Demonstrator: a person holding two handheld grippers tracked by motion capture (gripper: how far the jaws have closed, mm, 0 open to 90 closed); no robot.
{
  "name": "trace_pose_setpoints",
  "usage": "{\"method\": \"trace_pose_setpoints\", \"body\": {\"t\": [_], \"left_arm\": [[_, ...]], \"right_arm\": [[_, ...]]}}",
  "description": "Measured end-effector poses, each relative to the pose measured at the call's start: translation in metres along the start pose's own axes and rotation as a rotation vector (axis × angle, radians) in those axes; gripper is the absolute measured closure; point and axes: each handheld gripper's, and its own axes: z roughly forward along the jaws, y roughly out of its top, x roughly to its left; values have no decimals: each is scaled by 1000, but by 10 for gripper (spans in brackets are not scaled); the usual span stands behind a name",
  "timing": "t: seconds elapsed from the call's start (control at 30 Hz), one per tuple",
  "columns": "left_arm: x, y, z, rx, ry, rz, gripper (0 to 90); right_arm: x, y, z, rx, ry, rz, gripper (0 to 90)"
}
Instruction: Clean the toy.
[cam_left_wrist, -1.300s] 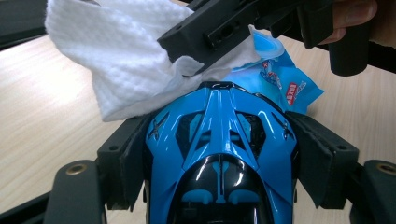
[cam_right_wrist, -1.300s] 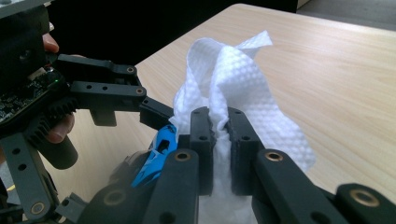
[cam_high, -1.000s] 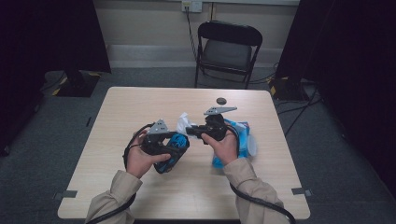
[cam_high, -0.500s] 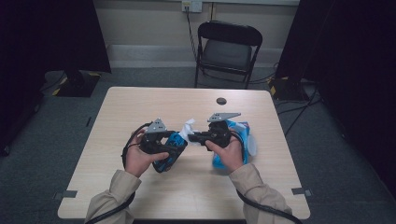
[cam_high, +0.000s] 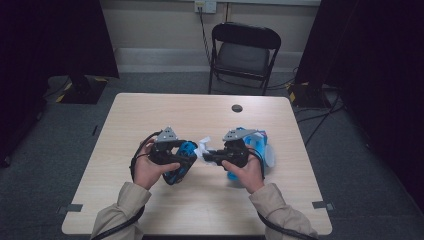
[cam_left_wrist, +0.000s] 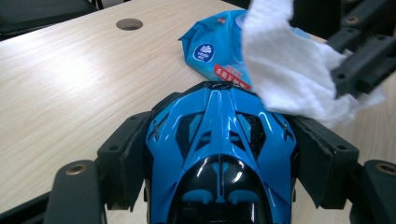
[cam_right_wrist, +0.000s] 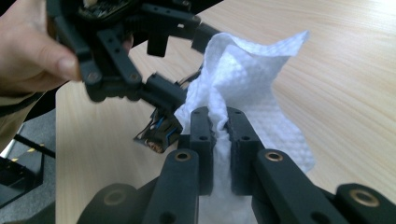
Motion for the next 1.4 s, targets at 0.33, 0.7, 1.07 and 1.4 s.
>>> {"method": "trace_pose_setpoints", "body": {"t": [0.33,0.7,1.07,1.4], "left_arm": [[-5,4,1,-4,-18,9,263],[-16,5,8,12,-50,44,263],[-17,6,6,7,-52,53,262],[-14,5,6,9,-39,41,262]], "right_arm": [[-13,10,-23,-68,-66,20,831],[-21,38,-11,-64,-116,10,831],[-12,44,12,-1,-100,-20,830],[-10,37,8,2,-72,-18,831]]}}
